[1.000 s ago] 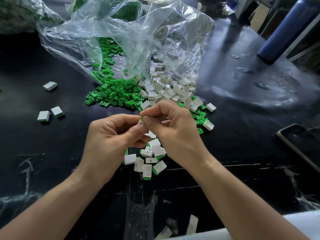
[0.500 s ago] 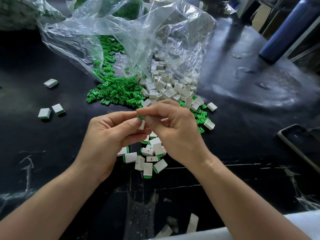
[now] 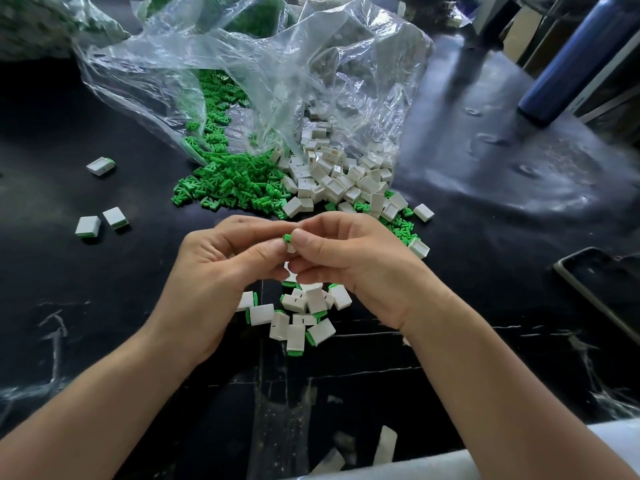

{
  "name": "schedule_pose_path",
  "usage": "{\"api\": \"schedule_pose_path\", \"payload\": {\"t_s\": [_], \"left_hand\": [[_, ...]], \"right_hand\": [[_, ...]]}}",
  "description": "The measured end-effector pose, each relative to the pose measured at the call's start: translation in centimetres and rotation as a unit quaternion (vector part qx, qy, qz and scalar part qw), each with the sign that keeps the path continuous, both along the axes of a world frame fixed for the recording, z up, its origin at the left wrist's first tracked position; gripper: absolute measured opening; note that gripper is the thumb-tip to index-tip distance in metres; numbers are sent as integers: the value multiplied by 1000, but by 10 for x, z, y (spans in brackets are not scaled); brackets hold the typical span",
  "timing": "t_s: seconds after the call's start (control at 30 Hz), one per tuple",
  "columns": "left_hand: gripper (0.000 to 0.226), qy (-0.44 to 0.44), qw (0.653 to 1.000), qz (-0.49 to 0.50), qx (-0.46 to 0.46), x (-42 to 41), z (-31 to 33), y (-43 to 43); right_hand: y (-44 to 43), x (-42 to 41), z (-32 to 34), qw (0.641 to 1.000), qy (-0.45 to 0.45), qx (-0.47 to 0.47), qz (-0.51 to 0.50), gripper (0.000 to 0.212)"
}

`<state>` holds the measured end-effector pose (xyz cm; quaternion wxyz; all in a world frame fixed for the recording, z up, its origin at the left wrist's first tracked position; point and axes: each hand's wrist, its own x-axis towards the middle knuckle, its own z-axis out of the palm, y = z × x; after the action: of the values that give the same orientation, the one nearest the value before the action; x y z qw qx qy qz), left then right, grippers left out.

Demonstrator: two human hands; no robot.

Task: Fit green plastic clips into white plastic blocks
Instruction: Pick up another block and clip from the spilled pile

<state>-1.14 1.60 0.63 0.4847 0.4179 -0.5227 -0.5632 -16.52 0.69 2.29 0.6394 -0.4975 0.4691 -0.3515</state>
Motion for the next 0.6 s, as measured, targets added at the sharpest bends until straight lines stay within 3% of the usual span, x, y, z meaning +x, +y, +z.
{"api": "schedule_pose_path", "payload": {"t_s": [0.23, 0.6], "left_hand": [[21, 22, 1000, 0, -1, 2, -1, -1], [19, -17, 999, 0, -40, 1, 0, 4]], "right_hand": [[0, -2, 1, 1000, -21, 3, 16, 9], [5, 1, 5, 990, 104, -41, 81, 16]]}}
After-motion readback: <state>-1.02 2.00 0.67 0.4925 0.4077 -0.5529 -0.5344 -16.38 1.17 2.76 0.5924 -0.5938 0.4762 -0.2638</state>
